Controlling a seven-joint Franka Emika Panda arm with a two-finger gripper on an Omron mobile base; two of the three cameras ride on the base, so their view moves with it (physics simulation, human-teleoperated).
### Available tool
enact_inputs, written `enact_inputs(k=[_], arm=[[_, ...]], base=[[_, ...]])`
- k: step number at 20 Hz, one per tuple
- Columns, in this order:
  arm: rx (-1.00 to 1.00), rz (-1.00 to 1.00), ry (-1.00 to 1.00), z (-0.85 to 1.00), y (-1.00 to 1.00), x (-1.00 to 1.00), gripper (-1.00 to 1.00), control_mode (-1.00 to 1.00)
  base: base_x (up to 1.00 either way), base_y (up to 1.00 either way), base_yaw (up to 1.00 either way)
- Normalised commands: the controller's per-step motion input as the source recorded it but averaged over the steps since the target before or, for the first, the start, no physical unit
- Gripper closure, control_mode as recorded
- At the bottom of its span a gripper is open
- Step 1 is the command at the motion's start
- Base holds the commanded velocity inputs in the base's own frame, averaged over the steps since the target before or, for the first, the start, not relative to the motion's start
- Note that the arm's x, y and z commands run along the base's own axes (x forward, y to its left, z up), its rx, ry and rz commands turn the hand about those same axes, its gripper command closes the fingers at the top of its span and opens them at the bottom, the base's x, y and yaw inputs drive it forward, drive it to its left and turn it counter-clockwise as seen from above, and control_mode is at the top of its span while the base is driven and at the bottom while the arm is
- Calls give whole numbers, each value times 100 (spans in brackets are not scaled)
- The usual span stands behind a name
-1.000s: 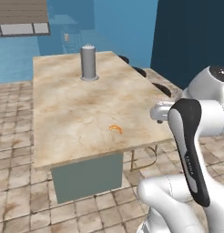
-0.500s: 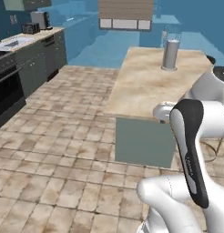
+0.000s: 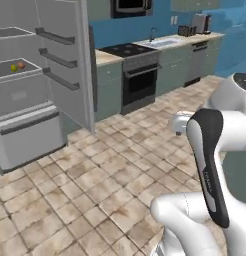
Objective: Open the fridge, remove the pear, onion, and shrimp, and place them on any counter.
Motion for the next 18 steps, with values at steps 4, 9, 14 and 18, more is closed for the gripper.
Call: enact_inputs(k=[4,9,14,18], arm=[[0,0,0,0,0,0,-100,100],[0,0,0,0,0,0,-100,100],[0,0,0,0,0,0,-100,100],[0,0,0,0,0,0,-100,100]], base=[[-19,1,100],[33,7,55],[16,1,0],[6,0,0]])
